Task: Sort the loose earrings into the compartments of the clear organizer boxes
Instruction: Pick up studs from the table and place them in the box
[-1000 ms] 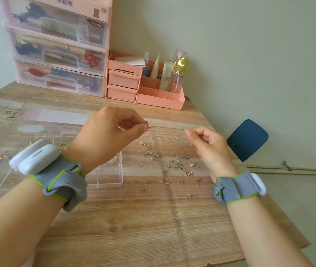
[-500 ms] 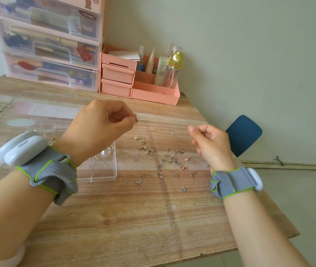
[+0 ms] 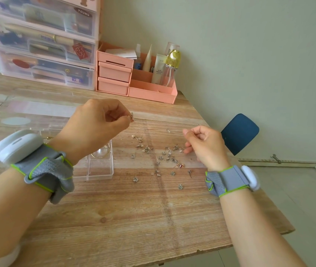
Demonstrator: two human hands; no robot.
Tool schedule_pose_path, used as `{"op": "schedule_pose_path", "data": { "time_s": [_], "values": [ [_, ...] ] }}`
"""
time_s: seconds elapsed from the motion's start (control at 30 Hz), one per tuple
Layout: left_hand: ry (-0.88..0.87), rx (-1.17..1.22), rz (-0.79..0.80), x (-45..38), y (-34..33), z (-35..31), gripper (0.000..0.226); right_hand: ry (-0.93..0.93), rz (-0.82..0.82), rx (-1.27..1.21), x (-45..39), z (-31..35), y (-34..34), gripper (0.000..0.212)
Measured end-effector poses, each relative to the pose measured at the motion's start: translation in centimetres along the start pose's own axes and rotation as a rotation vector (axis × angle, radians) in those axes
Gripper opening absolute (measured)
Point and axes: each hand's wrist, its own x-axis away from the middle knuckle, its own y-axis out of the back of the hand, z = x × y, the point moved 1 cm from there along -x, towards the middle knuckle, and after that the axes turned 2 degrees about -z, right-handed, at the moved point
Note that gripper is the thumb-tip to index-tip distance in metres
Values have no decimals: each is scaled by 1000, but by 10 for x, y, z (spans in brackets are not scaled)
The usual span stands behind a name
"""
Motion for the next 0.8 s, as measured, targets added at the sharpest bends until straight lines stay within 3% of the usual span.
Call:
{"op": "schedule_pose_path", "data": {
  "time_s": [0.47, 0.8],
  "values": [
    [-10, 7, -7, -1, 2, 2, 7, 15, -20, -93, 4, 6, 0, 20],
    [-26, 6, -48, -2, 2, 5, 7, 10, 140, -129, 12, 14, -7, 17]
  ]
}}
